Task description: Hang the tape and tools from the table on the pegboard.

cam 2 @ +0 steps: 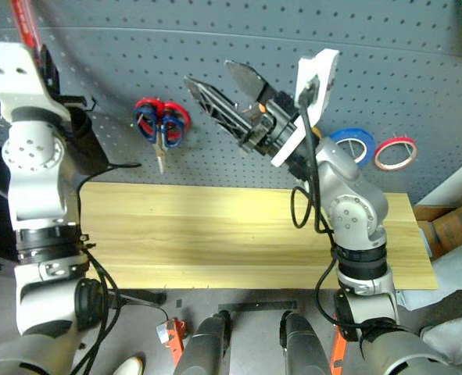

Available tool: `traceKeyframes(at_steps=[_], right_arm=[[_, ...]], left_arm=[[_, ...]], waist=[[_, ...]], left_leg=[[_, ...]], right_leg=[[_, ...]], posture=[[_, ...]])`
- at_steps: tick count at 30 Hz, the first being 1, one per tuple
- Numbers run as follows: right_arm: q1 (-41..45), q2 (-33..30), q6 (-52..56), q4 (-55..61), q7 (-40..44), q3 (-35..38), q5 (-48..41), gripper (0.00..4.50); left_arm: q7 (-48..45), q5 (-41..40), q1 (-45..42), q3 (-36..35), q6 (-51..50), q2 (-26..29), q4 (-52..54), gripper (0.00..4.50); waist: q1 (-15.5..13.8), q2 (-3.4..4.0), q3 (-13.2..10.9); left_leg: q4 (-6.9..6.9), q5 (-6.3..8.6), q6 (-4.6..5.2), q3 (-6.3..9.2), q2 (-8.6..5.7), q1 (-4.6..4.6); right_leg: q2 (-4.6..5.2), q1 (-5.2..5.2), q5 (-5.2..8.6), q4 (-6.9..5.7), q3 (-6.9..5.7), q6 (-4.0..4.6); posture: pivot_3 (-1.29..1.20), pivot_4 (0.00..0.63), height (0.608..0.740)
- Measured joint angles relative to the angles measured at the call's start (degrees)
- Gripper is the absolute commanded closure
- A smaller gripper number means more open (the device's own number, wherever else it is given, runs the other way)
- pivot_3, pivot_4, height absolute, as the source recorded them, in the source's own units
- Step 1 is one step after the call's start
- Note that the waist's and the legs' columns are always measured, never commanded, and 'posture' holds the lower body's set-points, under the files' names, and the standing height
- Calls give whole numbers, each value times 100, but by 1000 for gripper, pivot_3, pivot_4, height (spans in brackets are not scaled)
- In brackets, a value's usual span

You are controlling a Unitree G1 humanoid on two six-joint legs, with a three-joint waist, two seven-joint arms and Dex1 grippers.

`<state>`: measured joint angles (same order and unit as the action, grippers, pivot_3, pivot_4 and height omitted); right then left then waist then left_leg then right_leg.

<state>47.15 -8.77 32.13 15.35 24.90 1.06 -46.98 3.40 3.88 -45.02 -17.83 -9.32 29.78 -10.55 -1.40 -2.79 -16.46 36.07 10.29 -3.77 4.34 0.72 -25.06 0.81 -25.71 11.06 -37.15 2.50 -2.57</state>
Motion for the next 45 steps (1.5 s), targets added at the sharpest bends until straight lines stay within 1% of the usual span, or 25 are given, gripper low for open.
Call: traceKeyframes(at_steps=[4,7,13,15,17,18,20,23,24,32,35,40,45], right_arm=[[-91,-2,-3,38,-3,-2,44,0],[-140,-20,-2,113,-11,-2,59,0],[-204,-43,25,243,-15,-5,59,0],[-223,-61,44,255,-16,-5,59,0],[-255,-83,85,259,-15,-4,59,0],[-288,-89,95,259,-16,-4,59,0],[-297,-112,106,259,-15,-4,59,0],[-297,-120,112,259,-14,-4,59,0],[-297,-122,115,259,-13,-4,59,0],[-298,-154,140,259,-12,-5,59,0],[-343,-226,185,309,-4,-4,58,0],[-536,-447,320,493,52,1,1,0],[-798,-674,454,682,102,16,-83,0]], left_arm=[[91,-82,393,-55,-50,-98,22,3703],[191,-196,834,-239,-196,-210,208,3703],[383,-360,1402,-427,-457,-411,856,3703],[446,-405,1562,-458,-550,-507,1101,2971],[485,-427,1665,-482,-675,-549,1265,2411],[495,-438,1695,-508,-714,-553,1327,2011],[506,-452,1698,-513,-788,-556,1351,1363],[522,-496,1674,-513,-827,-558,1355,244],[523,-511,1641,-513,-861,-557,1352,48],[414,-731,1490,-501,-1023,-636,1325,48],[214,-820,1492,-367,-1024,-691,1392,48],[-170,-801,1503,198,-959,-710,2001,48],[-177,-787,1748,384,-1066,-891,2543,48]], waist=[[7,0,0],[20,0,0],[39,8,19],[52,9,22],[53,9,23],[47,9,24],[36,13,26],[22,14,31],[18,14,32],[12,13,32],[7,14,32],[11,14,32],[30,14,32]], left_leg=[[1,0,0,0,1,2],[0,0,0,0,1,10],[1,-1,1,0,4,31],[1,-1,1,0,4,42],[2,-3,5,0,4,43],[2,-4,7,1,4,44],[1,-8,13,1,4,44],[2,-12,17,1,4,44],[2,-13,19,1,4,44],[1,-15,19,0,4,41],[0,-15,19,1,4,37],[0,-15,19,0,1,33],[-1,-15,20,0,6,35]], right_leg=[[0,0,-1,-4,-1,2],[1,6,-1,-3,1,2],[-1,26,-1,-4,1,3],[-1,39,-2,2,1,4],[-2,40,-4,1,0,7],[-2,40,-4,-2,-1,8],[-3,40,-5,-3,-2,9],[-3,42,-5,-2,-3,8],[-3,42,-5,-1,-4,8],[-2,43,-13,5,-6,20],[-1,43,-12,8,-8,20],[3,44,-12,17,-6,20],[0,42,-8,15,-7,15]], posture=[[126,205,740],[125,208,740],[125,211,740],[126,211,740],[128,210,740],[128,210,740],[129,209,740],[127,209,740],[127,209,740],[120,211,740],[116,214,740],[112,217,740],[112,217,740]])
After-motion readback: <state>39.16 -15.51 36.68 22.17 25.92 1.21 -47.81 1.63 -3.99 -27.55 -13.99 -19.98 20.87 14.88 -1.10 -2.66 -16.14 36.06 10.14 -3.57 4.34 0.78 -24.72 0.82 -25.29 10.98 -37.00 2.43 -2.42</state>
